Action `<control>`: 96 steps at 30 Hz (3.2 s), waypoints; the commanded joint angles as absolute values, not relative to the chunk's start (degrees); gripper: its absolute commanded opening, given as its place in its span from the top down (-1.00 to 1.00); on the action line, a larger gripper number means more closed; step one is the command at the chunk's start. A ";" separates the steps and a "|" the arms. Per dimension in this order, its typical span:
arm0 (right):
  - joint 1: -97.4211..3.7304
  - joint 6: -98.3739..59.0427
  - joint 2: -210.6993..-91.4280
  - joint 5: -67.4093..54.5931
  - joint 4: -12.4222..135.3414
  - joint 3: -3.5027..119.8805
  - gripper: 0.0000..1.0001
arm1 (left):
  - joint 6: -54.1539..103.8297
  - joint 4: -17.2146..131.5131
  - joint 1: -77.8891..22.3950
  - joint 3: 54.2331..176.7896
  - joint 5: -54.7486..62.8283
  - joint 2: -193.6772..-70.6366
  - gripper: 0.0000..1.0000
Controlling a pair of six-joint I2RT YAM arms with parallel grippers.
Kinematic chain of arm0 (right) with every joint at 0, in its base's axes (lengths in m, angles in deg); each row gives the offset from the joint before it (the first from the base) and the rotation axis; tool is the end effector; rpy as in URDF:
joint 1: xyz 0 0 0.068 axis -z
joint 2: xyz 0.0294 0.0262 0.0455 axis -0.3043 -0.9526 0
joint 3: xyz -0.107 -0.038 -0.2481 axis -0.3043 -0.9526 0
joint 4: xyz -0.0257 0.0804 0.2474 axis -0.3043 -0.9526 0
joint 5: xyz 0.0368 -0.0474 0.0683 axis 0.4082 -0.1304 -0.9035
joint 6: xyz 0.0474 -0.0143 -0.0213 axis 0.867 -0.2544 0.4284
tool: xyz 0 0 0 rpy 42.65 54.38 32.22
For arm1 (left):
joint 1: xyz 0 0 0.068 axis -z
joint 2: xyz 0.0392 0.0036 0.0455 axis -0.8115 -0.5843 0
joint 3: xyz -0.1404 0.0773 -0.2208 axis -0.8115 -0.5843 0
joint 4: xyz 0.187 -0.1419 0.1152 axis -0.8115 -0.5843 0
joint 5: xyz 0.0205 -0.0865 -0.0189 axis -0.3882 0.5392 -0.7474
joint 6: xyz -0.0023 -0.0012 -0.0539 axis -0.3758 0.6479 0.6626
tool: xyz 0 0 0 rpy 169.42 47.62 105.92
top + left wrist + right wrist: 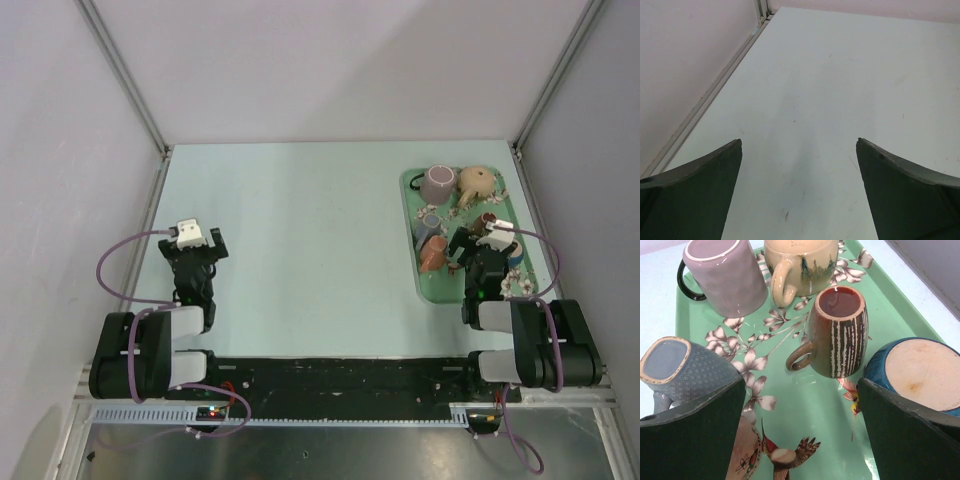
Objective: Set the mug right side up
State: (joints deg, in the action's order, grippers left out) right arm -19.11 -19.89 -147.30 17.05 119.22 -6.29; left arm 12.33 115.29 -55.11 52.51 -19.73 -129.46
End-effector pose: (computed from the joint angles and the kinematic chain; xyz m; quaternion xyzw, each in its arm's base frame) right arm 0.2230 -0.0043 0.1544 0.1234 0.7483 -0.0596 0.6490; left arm 0.2124 0.0129 0.1667 -0.0922 0.7205 0.1087 0.6786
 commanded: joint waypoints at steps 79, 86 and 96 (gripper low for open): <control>-8.37 8.02 -154.33 23.23 36.27 33.97 -0.38 | 5.95 26.09 -56.00 111.98 8.45 -129.34 -0.97; -10.23 15.90 -151.09 28.51 36.44 34.12 -0.42 | 5.33 26.00 -56.00 111.52 9.70 -129.59 -0.97; -12.02 21.31 -156.99 34.50 31.72 38.10 -0.54 | 5.07 26.00 -56.31 111.41 11.55 -129.96 -0.97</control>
